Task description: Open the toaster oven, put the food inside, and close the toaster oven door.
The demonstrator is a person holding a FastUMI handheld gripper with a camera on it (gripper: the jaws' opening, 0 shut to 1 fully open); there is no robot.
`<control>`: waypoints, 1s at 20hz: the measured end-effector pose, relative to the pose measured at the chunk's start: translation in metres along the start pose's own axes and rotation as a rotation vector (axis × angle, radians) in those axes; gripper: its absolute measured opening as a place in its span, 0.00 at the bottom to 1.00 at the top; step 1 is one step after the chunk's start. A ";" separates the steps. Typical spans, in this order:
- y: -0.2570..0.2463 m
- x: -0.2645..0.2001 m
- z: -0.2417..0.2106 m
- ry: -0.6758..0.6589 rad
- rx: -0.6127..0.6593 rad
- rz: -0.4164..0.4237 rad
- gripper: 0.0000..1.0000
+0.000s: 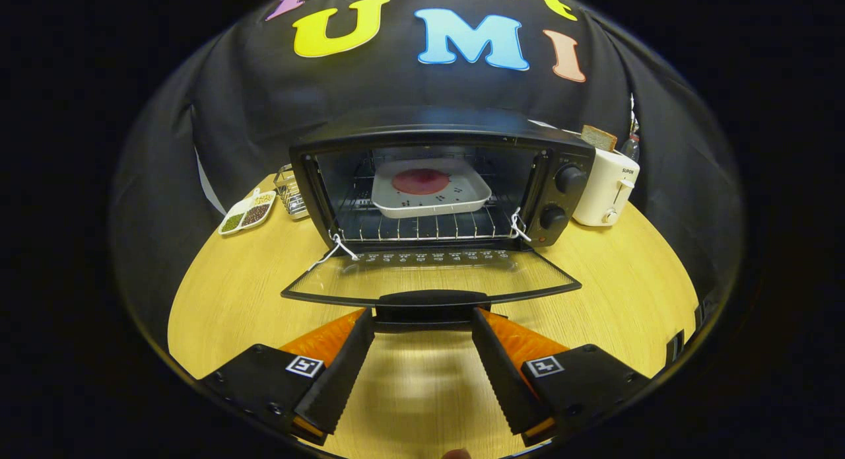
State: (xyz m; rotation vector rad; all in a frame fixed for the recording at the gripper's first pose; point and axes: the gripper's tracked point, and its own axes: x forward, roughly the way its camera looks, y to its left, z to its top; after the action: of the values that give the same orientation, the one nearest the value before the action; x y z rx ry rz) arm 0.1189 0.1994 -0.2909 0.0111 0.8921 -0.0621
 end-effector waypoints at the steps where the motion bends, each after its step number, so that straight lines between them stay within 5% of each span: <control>1: 0.000 -0.001 0.005 -0.012 0.001 0.001 0.95; 20: -0.006 -0.020 0.122 -0.363 -0.078 0.056 0.96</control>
State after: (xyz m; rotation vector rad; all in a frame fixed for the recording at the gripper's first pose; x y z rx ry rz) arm 0.2013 0.1902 -0.1987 -0.0471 0.5308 0.0226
